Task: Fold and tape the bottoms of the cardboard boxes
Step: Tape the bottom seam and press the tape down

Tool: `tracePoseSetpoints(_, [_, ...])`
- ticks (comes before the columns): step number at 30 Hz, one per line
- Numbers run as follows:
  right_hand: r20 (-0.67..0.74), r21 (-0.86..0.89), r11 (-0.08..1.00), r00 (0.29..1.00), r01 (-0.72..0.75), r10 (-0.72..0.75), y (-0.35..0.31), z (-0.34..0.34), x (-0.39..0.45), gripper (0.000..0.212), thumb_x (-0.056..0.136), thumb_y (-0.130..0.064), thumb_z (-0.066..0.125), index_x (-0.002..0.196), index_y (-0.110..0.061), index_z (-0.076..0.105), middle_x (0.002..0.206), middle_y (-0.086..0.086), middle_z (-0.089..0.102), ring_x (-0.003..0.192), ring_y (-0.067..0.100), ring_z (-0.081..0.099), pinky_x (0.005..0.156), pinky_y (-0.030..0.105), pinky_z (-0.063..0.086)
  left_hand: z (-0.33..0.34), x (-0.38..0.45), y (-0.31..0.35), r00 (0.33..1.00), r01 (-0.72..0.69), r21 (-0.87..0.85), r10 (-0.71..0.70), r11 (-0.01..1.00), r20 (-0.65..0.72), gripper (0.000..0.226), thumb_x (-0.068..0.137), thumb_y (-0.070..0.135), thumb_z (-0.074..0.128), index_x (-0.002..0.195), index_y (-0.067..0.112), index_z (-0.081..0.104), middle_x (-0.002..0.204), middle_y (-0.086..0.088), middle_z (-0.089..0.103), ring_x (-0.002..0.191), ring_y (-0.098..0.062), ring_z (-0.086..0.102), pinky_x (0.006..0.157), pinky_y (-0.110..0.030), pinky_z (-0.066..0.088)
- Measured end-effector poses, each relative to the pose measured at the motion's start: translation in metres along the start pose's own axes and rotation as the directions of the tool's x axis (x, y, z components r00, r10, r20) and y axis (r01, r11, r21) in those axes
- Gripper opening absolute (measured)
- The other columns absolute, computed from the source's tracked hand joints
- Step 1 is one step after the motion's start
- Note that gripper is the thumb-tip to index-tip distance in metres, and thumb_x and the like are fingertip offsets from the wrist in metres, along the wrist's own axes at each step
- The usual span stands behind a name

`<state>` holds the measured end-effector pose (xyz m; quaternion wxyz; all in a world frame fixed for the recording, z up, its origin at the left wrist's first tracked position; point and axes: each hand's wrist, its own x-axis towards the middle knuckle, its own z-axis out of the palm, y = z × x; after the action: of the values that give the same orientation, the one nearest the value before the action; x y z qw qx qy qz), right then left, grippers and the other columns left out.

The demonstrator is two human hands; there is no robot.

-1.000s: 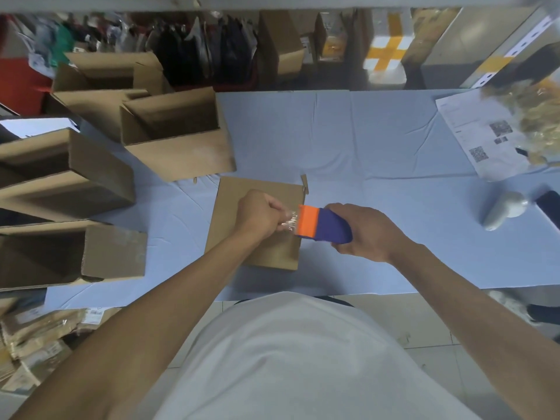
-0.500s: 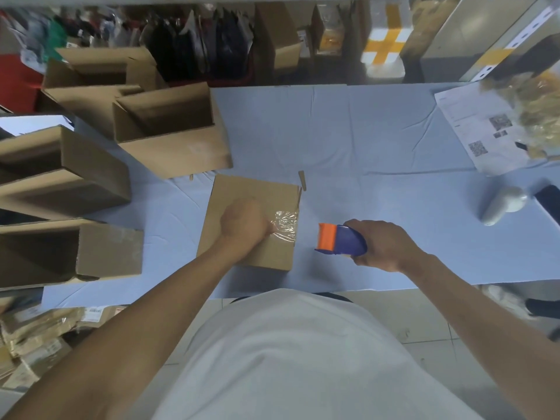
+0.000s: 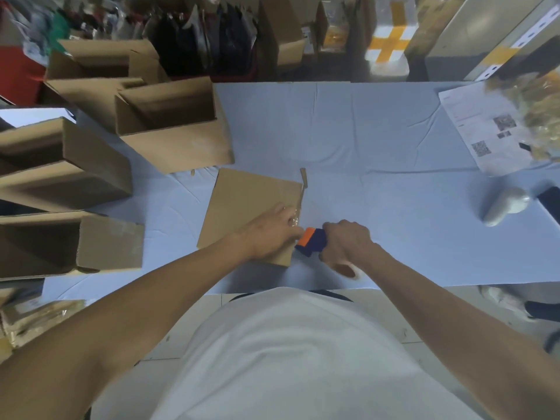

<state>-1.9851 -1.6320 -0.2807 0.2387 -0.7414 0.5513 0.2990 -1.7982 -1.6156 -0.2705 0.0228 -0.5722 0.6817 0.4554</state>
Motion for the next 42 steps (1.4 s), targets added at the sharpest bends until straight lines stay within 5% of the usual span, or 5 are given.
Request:
tracePoseSetpoints(7, [-0.393, 0.186, 0.98, 0.909, -0.071, 0.141, 0.033, 0.006, 0.003, 0.063, 0.08, -0.054, 0.07, 0.121, -0.015, 0.043, 0.099, 0.007, 0.058, 0.079, 0.028, 0.059, 0.061, 0.032, 0.043, 0.019, -0.012, -0.012, 0.964, -0.161, 0.379, 0.228, 0.911, -0.139, 0.051, 0.092, 0.009, 0.049, 0.142, 0.017, 0.043, 0.123, -0.009, 0.045, 0.112, -0.027, 0.042, 0.095, -0.03, 0.035])
tracePoseSetpoints(16, [-0.64, -0.018, 0.975, 0.747, 0.22, -0.18, 0.004, 0.024, 0.032, 0.032, 0.073, -0.019, 0.075, 0.102, -0.011, 0.065, 0.106, 0.014, 0.059, 0.087, 0.037, 0.057, 0.063, 0.035, 0.045, 0.052, -0.047, -0.033, 0.859, -0.143, 0.373, 0.302, 0.917, -0.413, 0.038, 0.086, 0.022, 0.05, 0.121, 0.014, 0.065, 0.124, -0.017, 0.056, 0.113, -0.031, 0.044, 0.1, -0.034, 0.036])
tracePoseSetpoints(31, [-0.574, -0.331, 0.595, 0.344, 0.732, -0.743, -0.01, -0.01, 0.066, 0.017, 0.095, -0.024, 0.058, 0.1, -0.017, 0.072, 0.108, -0.005, 0.071, 0.078, 0.025, 0.057, 0.068, 0.031, 0.052, 0.099, -0.044, 0.001, 0.765, 0.51, 0.199, -0.335, 0.837, -0.55, 0.092, 0.087, 0.071, 0.038, 0.156, 0.014, 0.015, 0.164, 0.001, 0.009, 0.149, -0.025, 0.011, 0.111, -0.042, 0.008])
tracePoseSetpoints(37, [-0.438, -0.419, 0.375, 0.177, 0.827, -0.881, -0.01, -0.014, 0.058, 0.011, 0.08, -0.006, 0.075, 0.079, -0.015, 0.07, 0.073, 0.0, 0.057, 0.067, 0.025, 0.051, 0.058, 0.03, 0.035, 0.11, -0.05, 0.012, 0.584, 0.578, 0.103, -0.323, 0.809, -0.745, 0.069, 0.071, 0.022, 0.081, 0.136, 0.019, 0.056, 0.143, 0.007, 0.053, 0.124, -0.026, 0.053, 0.093, -0.035, 0.027])
tracePoseSetpoints(42, [-0.516, -0.027, 0.414, 0.342, 0.91, -0.785, -0.008, -0.046, -0.002, 0.008, 0.082, -0.024, 0.071, 0.086, -0.021, 0.077, 0.073, -0.006, 0.06, 0.074, 0.015, 0.058, 0.063, 0.033, 0.048, 0.061, -0.105, 0.027, 0.651, 0.252, 0.035, -0.143, 0.967, -0.746, 0.042, 0.088, 0.01, 0.061, 0.129, 0.023, 0.063, 0.126, 0.004, 0.066, 0.116, -0.024, 0.06, 0.094, -0.036, 0.037])
